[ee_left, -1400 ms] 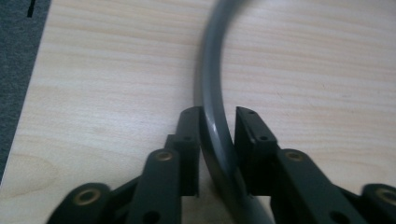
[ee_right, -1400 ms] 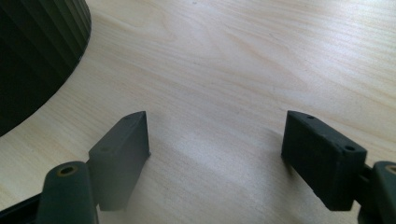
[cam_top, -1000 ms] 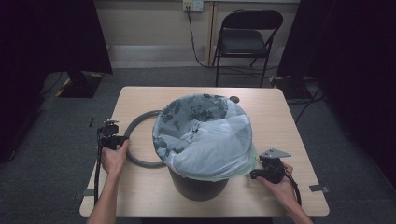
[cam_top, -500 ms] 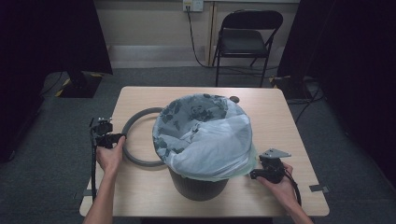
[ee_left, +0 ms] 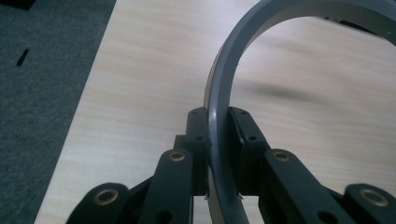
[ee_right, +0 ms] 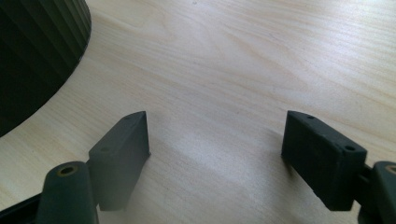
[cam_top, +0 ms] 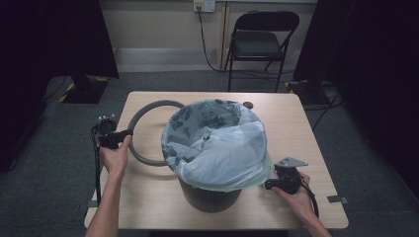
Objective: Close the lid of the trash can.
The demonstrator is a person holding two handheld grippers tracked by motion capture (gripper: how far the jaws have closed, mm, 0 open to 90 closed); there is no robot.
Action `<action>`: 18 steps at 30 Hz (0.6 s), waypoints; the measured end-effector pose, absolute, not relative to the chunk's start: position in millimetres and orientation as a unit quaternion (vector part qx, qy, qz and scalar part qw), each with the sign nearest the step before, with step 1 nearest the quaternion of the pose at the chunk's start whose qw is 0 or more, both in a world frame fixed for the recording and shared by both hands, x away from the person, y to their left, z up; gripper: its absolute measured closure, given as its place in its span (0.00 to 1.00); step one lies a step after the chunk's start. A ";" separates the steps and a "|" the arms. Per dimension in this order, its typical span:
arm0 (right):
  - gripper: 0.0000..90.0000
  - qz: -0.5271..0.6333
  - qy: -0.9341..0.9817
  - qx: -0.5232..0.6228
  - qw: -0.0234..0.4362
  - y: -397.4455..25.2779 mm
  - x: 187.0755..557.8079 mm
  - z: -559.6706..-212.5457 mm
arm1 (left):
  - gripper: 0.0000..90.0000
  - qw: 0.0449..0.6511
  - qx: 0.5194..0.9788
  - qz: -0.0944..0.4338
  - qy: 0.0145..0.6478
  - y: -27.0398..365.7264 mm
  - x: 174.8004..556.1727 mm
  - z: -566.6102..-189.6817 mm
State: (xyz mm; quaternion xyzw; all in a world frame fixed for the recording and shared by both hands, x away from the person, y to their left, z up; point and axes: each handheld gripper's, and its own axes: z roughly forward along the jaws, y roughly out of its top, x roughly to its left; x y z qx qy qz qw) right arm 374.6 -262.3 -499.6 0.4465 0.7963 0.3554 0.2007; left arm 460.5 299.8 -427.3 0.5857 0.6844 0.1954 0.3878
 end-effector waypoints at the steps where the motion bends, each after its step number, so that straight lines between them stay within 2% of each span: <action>1: 0.25 0.355 0.796 0.447 0.201 -262.3 374.7 -499.6 | 0.88 0.386 0.587 0.202 0.682 298.9 460.7 -425.4; 7: 0.25 0.356 0.796 0.446 0.201 -262.3 374.7 -499.7 | 0.88 0.403 0.586 0.208 0.672 296.7 460.4 -414.7; 18: 0.25 0.356 0.796 0.446 0.201 -262.3 374.7 -499.7 | 0.88 0.445 0.549 0.214 0.675 308.2 463.6 -398.0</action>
